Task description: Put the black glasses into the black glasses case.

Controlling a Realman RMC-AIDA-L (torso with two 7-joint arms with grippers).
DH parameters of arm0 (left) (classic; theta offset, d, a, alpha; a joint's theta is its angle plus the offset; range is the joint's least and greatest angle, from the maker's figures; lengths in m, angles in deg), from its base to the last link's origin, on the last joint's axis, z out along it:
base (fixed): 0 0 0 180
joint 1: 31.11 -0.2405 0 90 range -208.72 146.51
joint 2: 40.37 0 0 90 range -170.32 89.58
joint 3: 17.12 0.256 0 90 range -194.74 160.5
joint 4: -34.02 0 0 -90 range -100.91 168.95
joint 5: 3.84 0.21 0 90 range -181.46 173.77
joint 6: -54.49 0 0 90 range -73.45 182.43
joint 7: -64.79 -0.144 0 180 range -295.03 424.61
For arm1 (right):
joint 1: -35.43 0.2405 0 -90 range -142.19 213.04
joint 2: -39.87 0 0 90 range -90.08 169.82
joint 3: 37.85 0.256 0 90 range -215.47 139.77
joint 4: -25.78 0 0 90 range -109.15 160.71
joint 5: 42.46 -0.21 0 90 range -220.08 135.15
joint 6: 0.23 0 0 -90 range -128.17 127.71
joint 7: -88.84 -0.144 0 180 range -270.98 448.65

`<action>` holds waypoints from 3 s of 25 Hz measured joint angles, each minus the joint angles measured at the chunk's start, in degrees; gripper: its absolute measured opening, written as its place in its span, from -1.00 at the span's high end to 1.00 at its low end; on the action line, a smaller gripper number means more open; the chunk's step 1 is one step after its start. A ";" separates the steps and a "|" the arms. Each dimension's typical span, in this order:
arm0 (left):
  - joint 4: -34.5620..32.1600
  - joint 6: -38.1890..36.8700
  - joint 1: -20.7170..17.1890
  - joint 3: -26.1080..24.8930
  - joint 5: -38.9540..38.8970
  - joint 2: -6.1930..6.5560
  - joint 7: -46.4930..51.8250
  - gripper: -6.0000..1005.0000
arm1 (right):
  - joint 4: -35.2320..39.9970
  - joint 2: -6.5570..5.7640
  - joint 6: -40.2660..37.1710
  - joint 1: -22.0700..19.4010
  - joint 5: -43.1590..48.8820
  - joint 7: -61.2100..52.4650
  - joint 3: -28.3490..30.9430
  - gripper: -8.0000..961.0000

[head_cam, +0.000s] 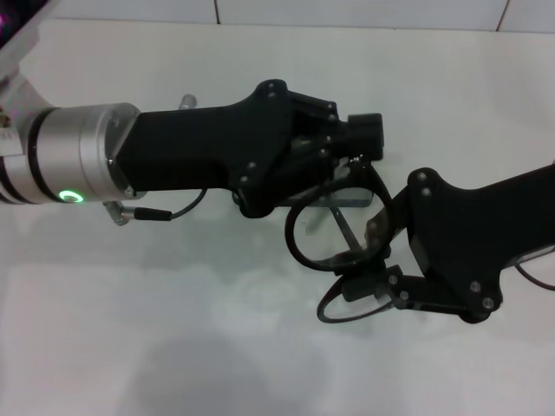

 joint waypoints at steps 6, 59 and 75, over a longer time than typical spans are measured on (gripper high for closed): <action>0.00 -0.70 1.44 0.00 2.45 0.01 0.00 0.89 | -0.01 -0.01 -0.07 0.01 0.00 0.24 0.11 0.77; 6.08 2.86 2.26 -7.77 4.35 -0.96 9.31 0.89 | 11.49 0.10 -10.37 -4.09 -7.22 10.38 0.03 0.77; 6.04 -3.87 2.64 -6.44 4.28 -0.98 7.38 0.89 | 2.63 -0.18 -8.37 -2.67 -7.08 12.67 4.38 0.77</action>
